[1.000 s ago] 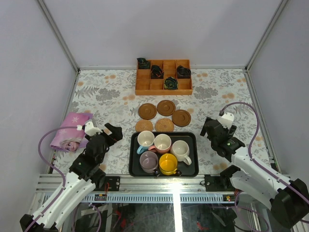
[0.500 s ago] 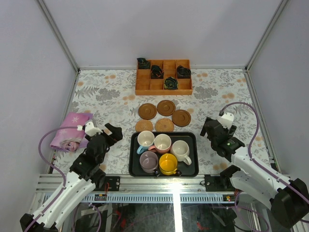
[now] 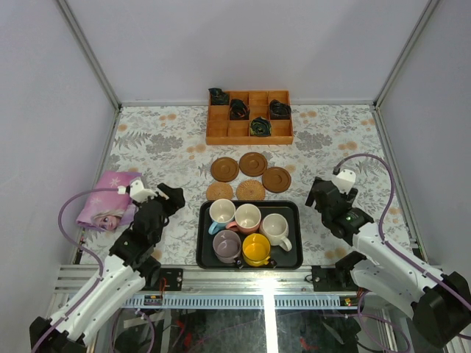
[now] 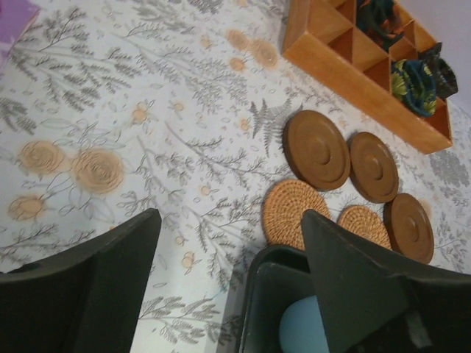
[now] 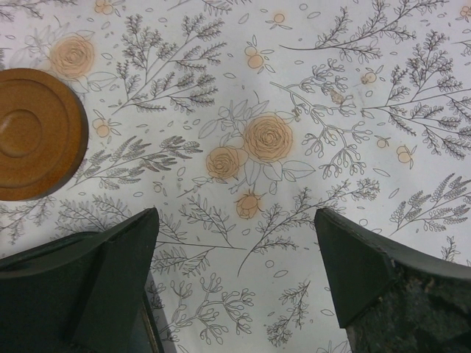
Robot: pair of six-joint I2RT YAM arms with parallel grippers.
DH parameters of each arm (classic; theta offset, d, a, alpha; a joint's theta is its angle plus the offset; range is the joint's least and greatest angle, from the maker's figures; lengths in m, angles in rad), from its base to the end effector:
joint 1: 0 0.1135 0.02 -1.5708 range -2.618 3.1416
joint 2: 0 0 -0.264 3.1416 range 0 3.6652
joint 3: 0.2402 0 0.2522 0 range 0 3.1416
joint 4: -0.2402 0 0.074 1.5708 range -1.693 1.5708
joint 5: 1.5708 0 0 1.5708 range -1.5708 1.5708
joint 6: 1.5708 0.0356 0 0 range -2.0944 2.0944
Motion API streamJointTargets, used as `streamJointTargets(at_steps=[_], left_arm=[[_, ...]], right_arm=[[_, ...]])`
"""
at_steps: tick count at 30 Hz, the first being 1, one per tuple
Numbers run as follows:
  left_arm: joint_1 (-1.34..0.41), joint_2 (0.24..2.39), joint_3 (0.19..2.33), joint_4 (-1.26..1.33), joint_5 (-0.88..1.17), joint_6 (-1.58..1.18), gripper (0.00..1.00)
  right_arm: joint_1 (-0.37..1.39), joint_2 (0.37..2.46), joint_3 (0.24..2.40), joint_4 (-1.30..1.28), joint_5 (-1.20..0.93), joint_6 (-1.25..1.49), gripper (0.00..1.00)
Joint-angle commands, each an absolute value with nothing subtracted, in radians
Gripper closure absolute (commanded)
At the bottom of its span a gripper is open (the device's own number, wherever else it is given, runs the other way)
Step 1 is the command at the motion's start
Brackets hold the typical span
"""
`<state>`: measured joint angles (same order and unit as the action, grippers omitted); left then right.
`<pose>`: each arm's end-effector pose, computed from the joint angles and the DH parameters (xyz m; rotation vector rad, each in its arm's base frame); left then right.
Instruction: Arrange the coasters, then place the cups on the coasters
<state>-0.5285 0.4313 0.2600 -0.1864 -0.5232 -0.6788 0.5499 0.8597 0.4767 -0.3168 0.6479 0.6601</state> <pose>0.1212 -0.0502 0.2045 -0.4841 1.8287 -0.3225 0.1610 0.0735 0.2117 0.4401 2.0638 -0.0241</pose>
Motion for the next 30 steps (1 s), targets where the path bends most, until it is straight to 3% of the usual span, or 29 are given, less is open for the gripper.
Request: streamJointTargets(at_steps=[1, 3, 4, 10, 30], left_arm=[[-0.532, 0.557, 0.309, 0.017, -0.512, -0.629, 0.67], [-0.533, 0.62, 0.322, 0.053, -0.519, -0.63, 0.93], [-0.533, 0.649, 0.326, 0.076, -0.518, -0.628, 0.98], [-0.532, 0.796, 0.325, 0.254, -0.463, -0.598, 1.0], [-0.531, 1.296, 0.451, 0.493, -0.246, -0.591, 1.0]], right_arm=[[0.554, 0.875, 0.542, -0.225, 0.597, 0.631, 0.32], [0.554, 0.895, 0.556, -0.192, 0.57, 0.623, 0.48], [0.554, 0.907, 0.563, -0.173, 0.553, 0.617, 0.56], [0.554, 1.031, 0.606, -0.052, 0.399, 0.588, 0.99], [0.554, 1.59, 0.839, 0.191, -0.105, 0.637, 1.0]])
